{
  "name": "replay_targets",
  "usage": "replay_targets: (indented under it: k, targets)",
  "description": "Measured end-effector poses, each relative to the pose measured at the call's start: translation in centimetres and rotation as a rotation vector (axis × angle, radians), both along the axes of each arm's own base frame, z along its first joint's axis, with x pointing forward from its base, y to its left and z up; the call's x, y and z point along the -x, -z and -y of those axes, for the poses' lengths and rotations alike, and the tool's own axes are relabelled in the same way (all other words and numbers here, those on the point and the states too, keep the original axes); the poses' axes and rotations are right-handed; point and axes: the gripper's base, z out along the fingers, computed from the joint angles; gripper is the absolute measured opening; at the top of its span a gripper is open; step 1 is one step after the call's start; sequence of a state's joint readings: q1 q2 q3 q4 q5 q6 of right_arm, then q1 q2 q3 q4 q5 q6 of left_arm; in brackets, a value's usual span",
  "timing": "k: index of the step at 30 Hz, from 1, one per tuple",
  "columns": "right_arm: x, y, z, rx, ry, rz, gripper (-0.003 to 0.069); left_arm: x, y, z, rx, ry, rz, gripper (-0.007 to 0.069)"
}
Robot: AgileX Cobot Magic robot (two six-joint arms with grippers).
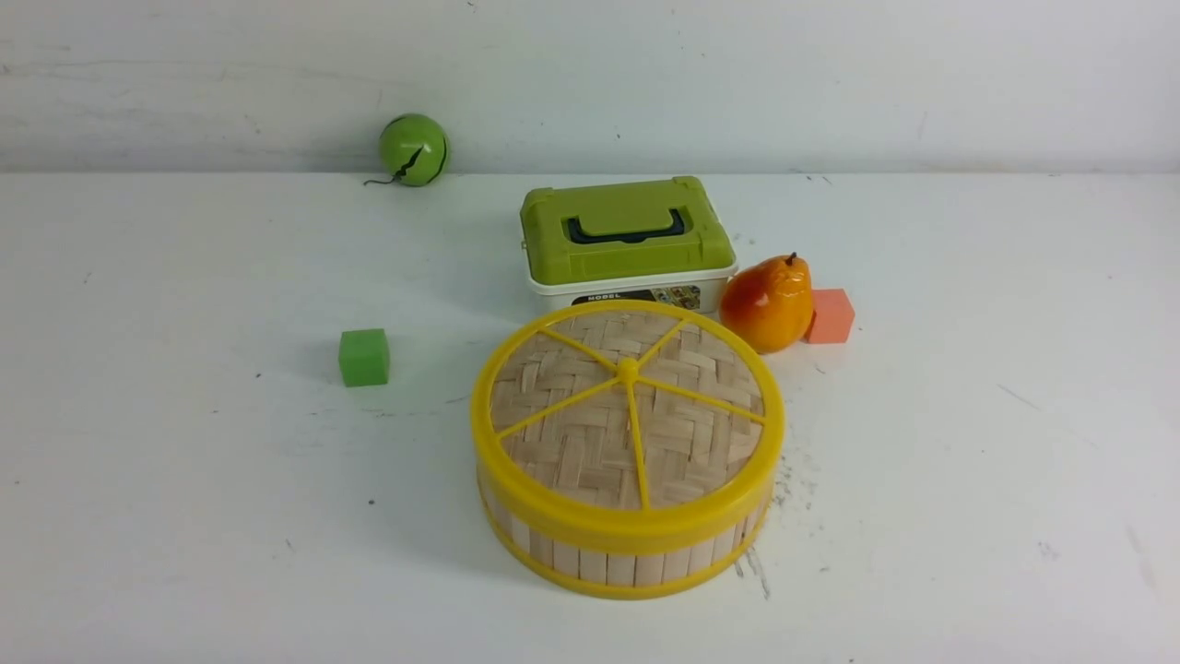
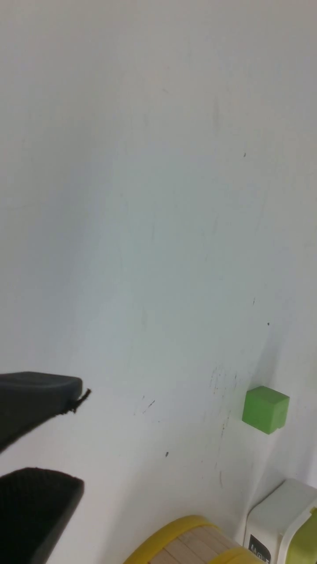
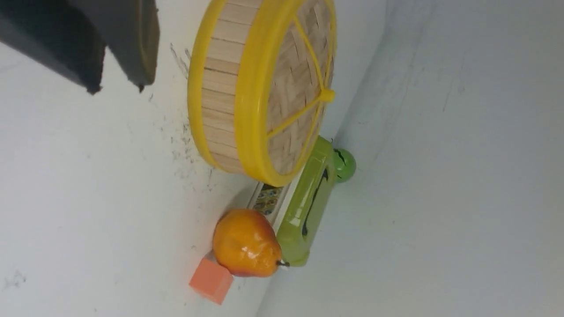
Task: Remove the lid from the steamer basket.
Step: Use the right arm to lift the lid of the steamer
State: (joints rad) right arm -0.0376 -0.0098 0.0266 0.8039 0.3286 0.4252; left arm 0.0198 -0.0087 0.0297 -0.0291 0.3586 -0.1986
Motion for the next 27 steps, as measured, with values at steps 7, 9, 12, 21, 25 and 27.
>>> replay_targets:
  k: [7,9,12,21,25,27]
  targets:
    - [0.1,-1.9,0.1,0.171,-0.003,0.107,0.0122,0.0,0.0,0.0,0.0,0.0,0.0,0.0239]
    - [0.4,-3.4,0.0,0.29,-0.035,0.159,0.0122,0.0,0.0,0.0,0.0,0.0,0.0,0.0239]
    - [0.7,-6.7,-0.4,0.542,-0.103,0.226,0.0122,0.0,0.0,0.0,0.0,0.0,0.0,0.0239]
    - [-5.6,-18.6,-2.4,1.099,-0.715,0.094,-0.002,0.0,0.0,0.0,0.0,0.0,0.001,0.0239]
    - [-9.8,-21.1,-3.5,1.137,-0.949,0.028,-0.0017,0.0,0.0,0.0,0.0,0.0,0.001,0.0239]
    - [-12.2,-21.8,-4.7,1.169,-1.07,-0.006,-0.0012,0.0,0.0,0.0,0.0,0.0,0.001,0.0239]
